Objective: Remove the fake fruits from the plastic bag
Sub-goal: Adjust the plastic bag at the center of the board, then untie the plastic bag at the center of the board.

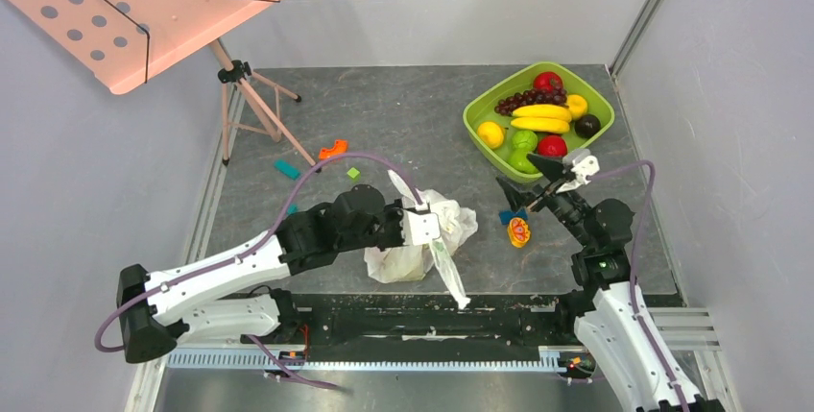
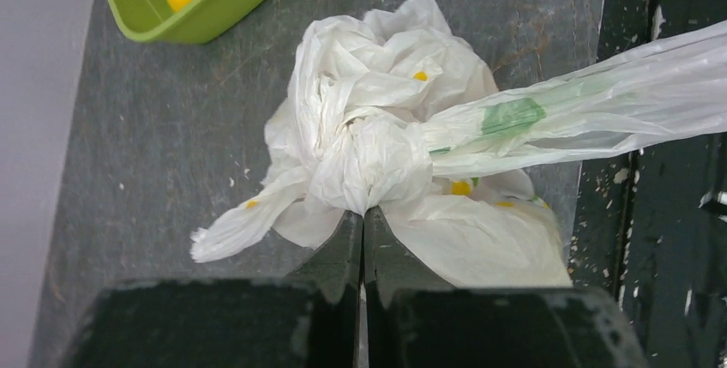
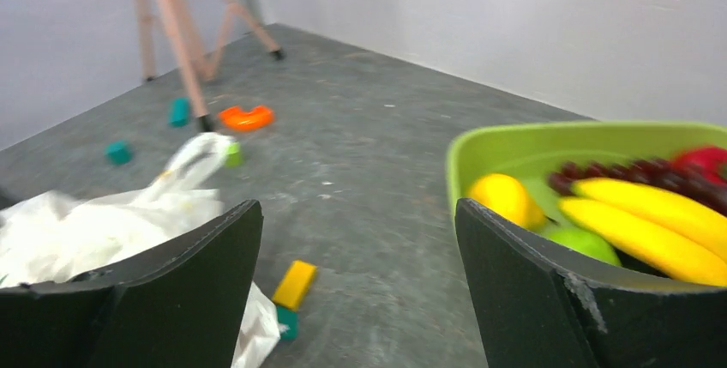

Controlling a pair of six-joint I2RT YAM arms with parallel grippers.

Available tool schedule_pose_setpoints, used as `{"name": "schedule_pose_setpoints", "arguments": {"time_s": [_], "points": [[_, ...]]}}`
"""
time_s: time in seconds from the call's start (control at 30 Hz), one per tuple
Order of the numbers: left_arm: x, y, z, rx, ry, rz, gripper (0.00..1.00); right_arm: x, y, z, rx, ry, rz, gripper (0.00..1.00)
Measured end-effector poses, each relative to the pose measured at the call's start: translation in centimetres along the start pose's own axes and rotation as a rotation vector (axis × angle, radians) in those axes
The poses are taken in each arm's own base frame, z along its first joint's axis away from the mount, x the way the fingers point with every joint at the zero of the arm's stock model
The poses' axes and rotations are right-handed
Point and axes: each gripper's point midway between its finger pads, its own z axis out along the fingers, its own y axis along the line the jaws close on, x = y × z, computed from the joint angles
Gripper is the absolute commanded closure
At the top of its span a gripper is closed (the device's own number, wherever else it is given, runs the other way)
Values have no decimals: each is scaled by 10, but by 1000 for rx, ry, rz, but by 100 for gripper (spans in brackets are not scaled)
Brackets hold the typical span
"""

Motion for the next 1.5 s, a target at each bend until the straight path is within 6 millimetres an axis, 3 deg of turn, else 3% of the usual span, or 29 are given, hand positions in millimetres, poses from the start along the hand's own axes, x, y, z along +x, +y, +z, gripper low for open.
{"name": "schedule_pose_setpoints", "arguments": {"time_s": [0.17, 0.33, 0.5, 0.7, 0.93, 1.2, 1.5], "points": [[-3, -3, -3, 44, -33, 157, 98, 9, 47, 3, -306, 29, 20, 21], [6, -10, -2, 90, -34, 296, 98, 20, 87, -10, -561, 55, 67, 22], [18, -16, 0, 117, -15, 378, 98, 33, 115, -28, -708, 59, 61, 22], [20, -16, 0, 127, -10, 403, 98, 53, 146, -35, -824, 95, -46, 18], [21, -18, 0, 139, -8, 429, 98, 69, 144, -19, -826, 147, -179, 19], [20, -19, 0, 151, -18, 444, 98, 68, 144, 1, -881, 192, -248, 25], [22, -19, 2, 155, -14, 450, 98, 86, 160, -10, -980, 254, -231, 36]]}}
